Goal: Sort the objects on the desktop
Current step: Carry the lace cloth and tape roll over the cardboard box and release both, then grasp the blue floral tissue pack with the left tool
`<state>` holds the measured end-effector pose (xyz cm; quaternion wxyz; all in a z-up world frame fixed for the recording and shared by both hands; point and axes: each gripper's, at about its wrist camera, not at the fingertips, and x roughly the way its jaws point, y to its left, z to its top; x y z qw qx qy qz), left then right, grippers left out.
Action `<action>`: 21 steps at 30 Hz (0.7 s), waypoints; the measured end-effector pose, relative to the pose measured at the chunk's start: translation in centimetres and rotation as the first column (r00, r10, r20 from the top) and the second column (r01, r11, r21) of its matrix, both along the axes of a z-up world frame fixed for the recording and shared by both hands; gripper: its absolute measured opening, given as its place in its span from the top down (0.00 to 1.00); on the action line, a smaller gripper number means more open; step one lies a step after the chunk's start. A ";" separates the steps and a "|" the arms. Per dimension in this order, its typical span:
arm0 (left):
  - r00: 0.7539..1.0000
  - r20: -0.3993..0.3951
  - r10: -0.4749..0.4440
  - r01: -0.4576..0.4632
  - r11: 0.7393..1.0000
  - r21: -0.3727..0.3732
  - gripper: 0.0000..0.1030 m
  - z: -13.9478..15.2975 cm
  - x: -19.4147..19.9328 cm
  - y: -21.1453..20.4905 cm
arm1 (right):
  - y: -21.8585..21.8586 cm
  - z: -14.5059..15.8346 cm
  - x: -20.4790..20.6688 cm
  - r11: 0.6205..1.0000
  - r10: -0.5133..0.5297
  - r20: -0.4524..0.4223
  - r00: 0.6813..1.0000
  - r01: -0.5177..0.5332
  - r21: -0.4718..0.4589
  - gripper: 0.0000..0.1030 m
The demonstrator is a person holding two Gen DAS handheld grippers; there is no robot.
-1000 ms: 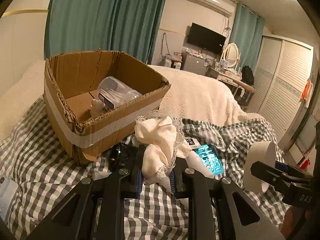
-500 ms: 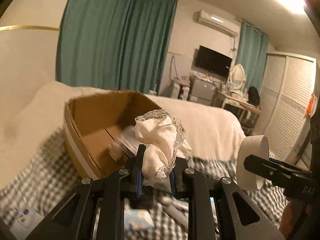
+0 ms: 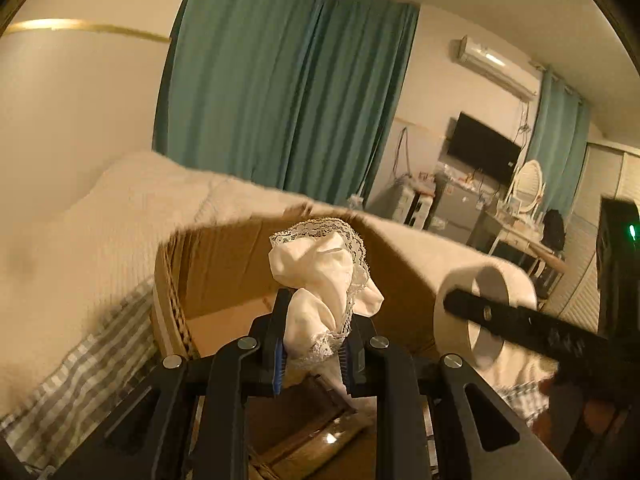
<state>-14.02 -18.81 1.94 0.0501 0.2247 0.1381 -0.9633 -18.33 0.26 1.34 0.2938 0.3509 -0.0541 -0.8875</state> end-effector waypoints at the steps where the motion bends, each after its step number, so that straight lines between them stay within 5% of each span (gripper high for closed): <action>1: 1.000 0.018 -0.003 0.003 1.000 0.005 0.80 -0.8 -0.4 -0.3 | -0.5 -0.4 -0.6 1.000 -0.005 0.000 1.000 0.005 0.006 0.18; 5: 0.997 0.074 -0.008 0.007 1.000 0.012 0.78 -2.3 -1.4 -1.2 | -1.6 -1.9 -3.1 1.000 -0.024 0.036 0.999 0.024 -0.014 0.18; 7: 0.997 0.073 -0.002 0.001 1.000 0.015 0.65 -2.2 -1.1 -1.1 | -1.9 -2.3 -3.7 0.999 -0.032 0.054 0.998 0.034 -0.034 0.17; 9: 0.999 0.048 -0.003 0.001 0.999 0.035 0.33 -2.0 -0.3 -1.1 | -1.6 -2.0 -3.2 0.998 -0.043 0.057 0.997 0.045 -0.042 0.08; 12: 0.999 0.006 -0.035 0.035 0.998 0.056 0.16 -1.6 1.6 -0.9 | -0.2 -0.9 -1.7 0.997 -0.066 0.021 0.998 0.067 -0.045 0.04; 17: 0.997 0.009 -0.073 0.073 0.997 0.014 0.14 -0.6 5.1 1.1 | 4.8 1.5 2.8 0.994 -0.076 -0.005 0.997 0.076 -0.079 0.04; 21: 0.990 0.065 -0.128 0.130 0.991 -0.031 0.10 -1.3 7.9 4.1 | 10.0 2.3 7.4 0.992 -0.129 -0.044 0.991 0.129 0.001 0.02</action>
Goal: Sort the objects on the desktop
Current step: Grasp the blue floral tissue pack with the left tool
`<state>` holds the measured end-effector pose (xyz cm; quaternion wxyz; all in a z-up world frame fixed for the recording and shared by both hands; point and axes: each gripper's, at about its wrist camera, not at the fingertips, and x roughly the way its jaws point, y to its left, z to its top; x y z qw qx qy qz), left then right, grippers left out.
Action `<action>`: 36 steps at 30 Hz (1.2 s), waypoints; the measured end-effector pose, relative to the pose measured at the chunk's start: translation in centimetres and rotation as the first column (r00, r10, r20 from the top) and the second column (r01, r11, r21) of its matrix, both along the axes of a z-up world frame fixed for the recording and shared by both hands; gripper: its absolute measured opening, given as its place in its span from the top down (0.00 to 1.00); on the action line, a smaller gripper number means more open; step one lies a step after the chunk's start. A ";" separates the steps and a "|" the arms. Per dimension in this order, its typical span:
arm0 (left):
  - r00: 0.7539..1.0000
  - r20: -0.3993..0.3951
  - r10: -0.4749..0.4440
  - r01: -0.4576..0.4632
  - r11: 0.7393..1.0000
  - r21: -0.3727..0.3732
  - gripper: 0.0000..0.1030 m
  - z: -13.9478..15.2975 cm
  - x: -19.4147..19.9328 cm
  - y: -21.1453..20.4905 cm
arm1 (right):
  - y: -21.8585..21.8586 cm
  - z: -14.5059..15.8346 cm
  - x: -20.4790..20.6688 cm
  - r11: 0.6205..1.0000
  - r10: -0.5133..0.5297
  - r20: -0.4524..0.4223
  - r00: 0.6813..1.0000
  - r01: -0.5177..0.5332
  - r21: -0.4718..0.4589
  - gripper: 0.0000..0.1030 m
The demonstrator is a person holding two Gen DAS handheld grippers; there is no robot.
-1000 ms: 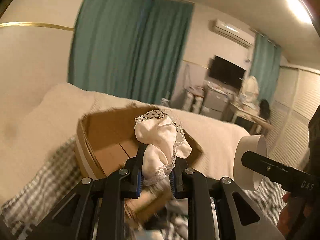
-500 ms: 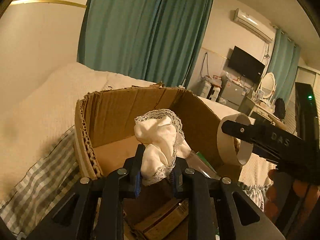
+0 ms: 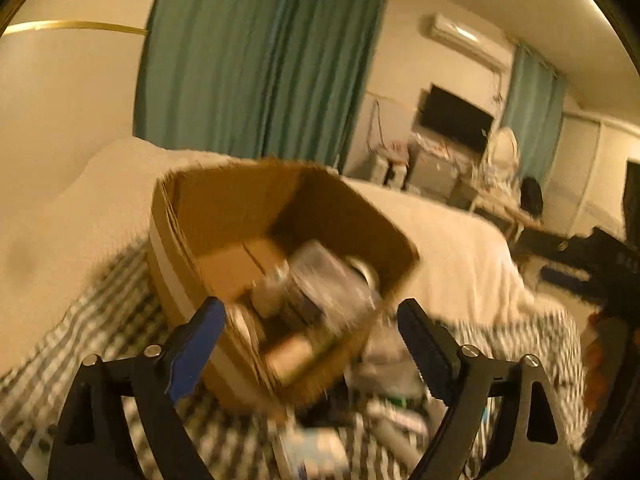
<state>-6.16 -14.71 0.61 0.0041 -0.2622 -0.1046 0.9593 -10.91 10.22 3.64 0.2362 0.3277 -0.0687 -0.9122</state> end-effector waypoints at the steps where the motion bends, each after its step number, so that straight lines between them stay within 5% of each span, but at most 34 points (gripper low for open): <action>1: 1.000 0.014 -0.016 0.016 1.000 -0.009 0.10 -0.5 0.9 0.8 | 1.0 -0.2 0.9 1.000 -0.009 -0.009 1.000 0.009 0.014 0.02; 7: 0.989 0.136 -0.060 0.068 0.996 -0.060 0.10 -4.7 3.1 5.2 | 5.7 -3.6 5.5 0.989 -0.081 -0.017 0.997 0.082 0.124 0.02; 20: 0.934 0.357 -0.015 0.066 0.989 -0.132 0.10 -12.2 1.2 7.4 | 6.2 -17.1 8.5 0.937 -0.069 0.223 0.972 -0.014 0.350 0.03; 24: 0.928 0.372 -0.004 0.057 0.990 -0.132 0.10 -12.8 0.8 7.2 | 5.9 -18.9 8.1 0.915 -0.106 0.262 0.959 -0.009 0.403 0.17; 28: 0.925 0.381 0.013 0.044 0.989 -0.141 0.09 -13.2 0.4 7.2 | 5.9 -19.9 7.8 0.911 -0.112 0.298 0.948 -0.022 0.412 0.19; 36: 0.885 0.463 0.045 0.058 0.977 -0.206 0.07 -15.4 -0.8 7.6 | 6.1 -21.3 7.7 0.896 -0.130 0.332 0.934 -0.033 0.443 0.46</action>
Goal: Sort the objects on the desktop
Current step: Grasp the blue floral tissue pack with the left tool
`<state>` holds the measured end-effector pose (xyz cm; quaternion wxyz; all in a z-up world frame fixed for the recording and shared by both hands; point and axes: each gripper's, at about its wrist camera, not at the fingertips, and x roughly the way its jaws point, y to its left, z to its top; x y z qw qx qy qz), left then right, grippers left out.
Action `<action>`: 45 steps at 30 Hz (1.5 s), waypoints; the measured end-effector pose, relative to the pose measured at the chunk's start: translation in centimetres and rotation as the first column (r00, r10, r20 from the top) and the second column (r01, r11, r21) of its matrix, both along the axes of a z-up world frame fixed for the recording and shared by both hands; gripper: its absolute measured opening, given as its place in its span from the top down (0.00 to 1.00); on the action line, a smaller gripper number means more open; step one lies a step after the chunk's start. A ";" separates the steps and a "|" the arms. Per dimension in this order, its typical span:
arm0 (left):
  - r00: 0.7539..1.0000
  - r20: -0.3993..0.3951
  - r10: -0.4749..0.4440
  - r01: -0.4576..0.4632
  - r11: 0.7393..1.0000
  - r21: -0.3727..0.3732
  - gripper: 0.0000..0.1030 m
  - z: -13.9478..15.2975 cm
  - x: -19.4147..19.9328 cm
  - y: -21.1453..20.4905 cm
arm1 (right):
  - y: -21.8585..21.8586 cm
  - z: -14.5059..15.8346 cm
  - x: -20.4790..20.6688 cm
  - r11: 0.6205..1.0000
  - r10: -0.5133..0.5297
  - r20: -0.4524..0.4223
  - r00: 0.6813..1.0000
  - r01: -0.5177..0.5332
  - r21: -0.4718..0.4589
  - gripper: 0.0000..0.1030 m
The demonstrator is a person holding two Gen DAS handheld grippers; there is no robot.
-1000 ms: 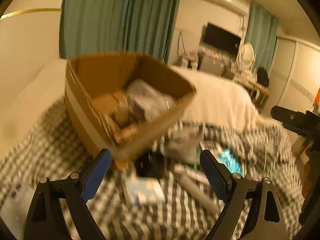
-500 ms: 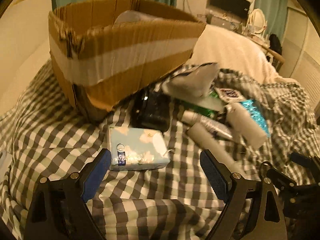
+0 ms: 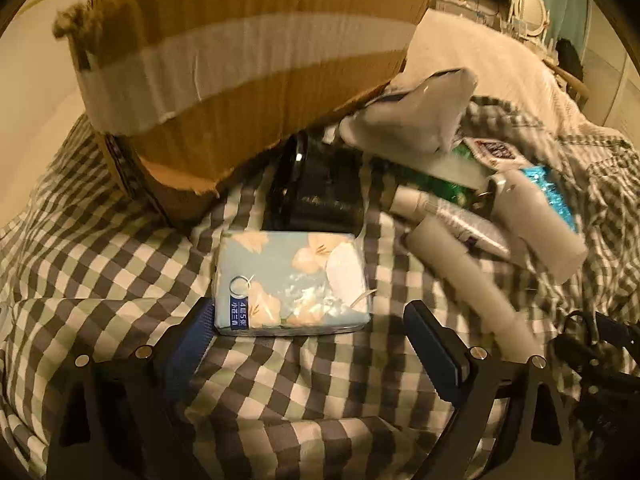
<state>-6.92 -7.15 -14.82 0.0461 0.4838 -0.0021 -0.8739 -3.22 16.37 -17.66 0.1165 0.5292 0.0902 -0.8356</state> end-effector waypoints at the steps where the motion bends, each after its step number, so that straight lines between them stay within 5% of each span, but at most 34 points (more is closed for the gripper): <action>1: 1.000 0.000 0.001 -0.001 1.000 0.004 0.07 -0.1 -0.1 -0.1 | 0.1 -0.1 0.0 1.000 -0.001 0.001 1.000 0.001 0.002 0.47; 4: 1.000 -0.020 -0.013 0.014 0.999 0.047 0.08 0.1 0.2 -0.5 | 0.6 -0.3 0.0 1.000 -0.027 0.002 1.000 0.027 0.009 0.64; 7: 1.000 -0.025 -0.011 0.013 0.997 0.082 0.26 0.3 0.5 -1.0 | 1.6 -0.2 0.0 0.998 -0.049 0.009 0.999 0.049 -0.028 0.73; 15: 0.997 -0.065 -0.037 0.046 0.989 0.141 0.28 1.2 1.4 -1.2 | 3.3 1.6 1.0 0.993 -0.061 -0.014 0.998 0.060 -0.101 0.94; 39: 0.989 -0.138 -0.056 0.082 0.978 0.190 0.28 3.1 2.2 -0.9 | 8.0 4.8 1.0 0.959 -0.189 -0.025 0.982 0.179 -0.221 0.96; 45: 0.976 -0.207 -0.074 0.113 0.976 0.187 0.28 4.5 3.1 -0.5 | 7.4 5.8 1.5 0.964 -0.156 -0.072 0.985 0.136 -0.230 0.96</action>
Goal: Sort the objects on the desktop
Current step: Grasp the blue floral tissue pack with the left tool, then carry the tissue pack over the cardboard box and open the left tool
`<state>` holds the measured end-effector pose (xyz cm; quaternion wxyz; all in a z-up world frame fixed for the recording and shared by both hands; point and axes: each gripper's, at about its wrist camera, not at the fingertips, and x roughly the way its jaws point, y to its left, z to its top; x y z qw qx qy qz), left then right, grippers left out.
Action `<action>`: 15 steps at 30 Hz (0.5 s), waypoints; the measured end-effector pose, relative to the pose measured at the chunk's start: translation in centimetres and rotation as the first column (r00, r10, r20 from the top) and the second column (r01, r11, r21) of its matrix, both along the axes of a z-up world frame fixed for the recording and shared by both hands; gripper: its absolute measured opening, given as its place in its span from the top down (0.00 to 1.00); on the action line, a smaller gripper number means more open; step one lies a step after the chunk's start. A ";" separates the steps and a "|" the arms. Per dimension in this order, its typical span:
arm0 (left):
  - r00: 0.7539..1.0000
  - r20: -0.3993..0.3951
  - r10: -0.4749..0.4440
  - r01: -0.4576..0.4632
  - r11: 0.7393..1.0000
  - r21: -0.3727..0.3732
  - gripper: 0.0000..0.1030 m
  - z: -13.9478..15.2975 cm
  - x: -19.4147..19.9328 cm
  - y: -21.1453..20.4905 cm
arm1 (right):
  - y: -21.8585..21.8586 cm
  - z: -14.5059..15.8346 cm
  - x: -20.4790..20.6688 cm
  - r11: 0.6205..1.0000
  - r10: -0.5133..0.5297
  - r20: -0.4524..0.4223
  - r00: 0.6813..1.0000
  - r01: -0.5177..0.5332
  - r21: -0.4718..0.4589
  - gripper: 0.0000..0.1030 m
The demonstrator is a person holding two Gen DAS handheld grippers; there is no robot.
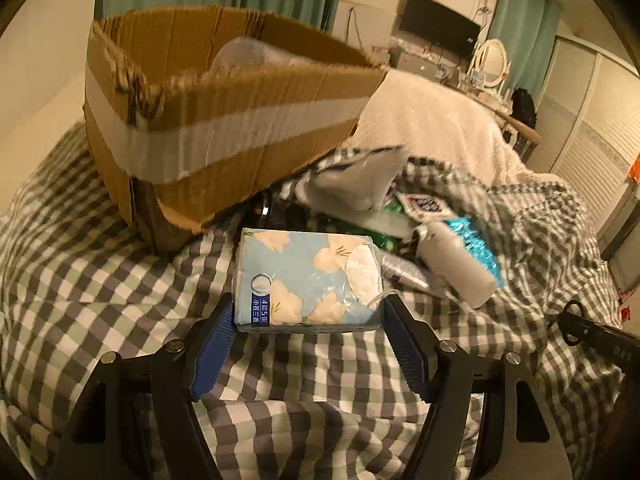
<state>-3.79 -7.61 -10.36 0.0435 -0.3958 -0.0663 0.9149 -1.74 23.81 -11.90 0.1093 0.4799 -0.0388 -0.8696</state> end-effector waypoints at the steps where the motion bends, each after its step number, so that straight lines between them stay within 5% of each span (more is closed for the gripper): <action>1: 1.000 -0.015 -0.005 0.005 1.000 0.003 0.28 0.4 0.1 0.0 | -0.2 0.3 0.2 1.000 0.009 -0.009 1.000 -0.009 0.006 0.96; 8: 0.990 -0.141 -0.005 0.007 1.000 0.012 0.28 4.8 1.6 -0.3 | -2.8 4.3 1.4 0.994 0.107 -0.111 0.988 -0.110 -0.020 0.96; 15: 0.975 -0.220 0.027 -0.018 0.999 0.042 0.28 9.7 1.8 -2.1 | -8.1 9.5 1.5 0.961 0.261 -0.209 0.942 -0.275 -0.037 0.96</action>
